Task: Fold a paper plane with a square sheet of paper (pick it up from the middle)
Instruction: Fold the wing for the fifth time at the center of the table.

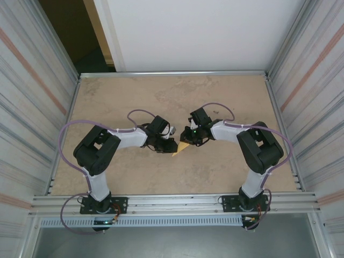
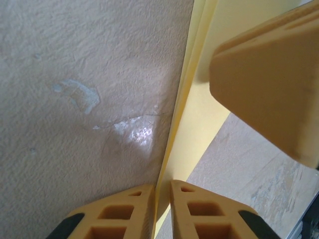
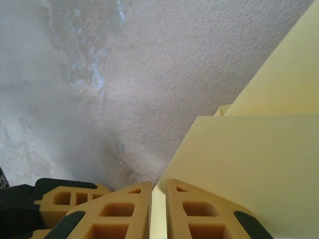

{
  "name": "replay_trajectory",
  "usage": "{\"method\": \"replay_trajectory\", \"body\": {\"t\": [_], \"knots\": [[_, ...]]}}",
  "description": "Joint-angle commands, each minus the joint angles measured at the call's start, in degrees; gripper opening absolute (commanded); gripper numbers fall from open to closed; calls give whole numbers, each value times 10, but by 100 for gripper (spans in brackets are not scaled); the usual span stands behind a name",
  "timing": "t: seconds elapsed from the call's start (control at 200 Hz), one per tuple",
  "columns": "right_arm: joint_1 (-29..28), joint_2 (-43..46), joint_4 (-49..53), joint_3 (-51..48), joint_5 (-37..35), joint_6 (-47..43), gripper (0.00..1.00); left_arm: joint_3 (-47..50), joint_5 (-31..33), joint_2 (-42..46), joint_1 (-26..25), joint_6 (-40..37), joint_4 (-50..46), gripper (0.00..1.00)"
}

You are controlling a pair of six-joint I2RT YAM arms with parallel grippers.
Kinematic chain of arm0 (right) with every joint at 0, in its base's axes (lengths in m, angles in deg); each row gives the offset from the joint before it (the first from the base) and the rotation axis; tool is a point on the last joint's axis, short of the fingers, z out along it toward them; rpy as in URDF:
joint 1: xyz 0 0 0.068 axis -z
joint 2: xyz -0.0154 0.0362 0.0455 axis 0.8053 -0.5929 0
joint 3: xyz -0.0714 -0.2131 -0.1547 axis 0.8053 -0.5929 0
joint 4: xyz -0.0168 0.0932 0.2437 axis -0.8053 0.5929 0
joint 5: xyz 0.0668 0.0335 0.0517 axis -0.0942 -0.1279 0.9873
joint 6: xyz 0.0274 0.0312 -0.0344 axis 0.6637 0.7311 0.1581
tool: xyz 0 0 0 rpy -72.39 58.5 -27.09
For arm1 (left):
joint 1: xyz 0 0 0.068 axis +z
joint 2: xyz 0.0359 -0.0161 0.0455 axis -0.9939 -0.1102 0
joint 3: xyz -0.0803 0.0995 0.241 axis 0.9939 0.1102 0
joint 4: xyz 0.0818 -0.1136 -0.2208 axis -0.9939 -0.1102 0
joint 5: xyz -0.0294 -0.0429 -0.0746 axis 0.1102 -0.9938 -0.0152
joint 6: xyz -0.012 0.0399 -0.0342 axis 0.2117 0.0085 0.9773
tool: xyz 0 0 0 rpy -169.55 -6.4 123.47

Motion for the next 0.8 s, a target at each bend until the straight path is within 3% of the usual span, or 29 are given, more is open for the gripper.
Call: {"method": "replay_trajectory", "body": {"t": [0.0, 0.526, 0.797], "knots": [[5, -13, 13, 3, -7, 5, 16, 12, 33, -51, -12, 1, -19, 18], [12, -35, 13, -6, -6, -6, 16, 13, 28, -50, -12, 1, -17, 17], [14, -45, 3, -43, -8, -20, 14, -5, 35, 16, -8, 3, -28, 19]]}}
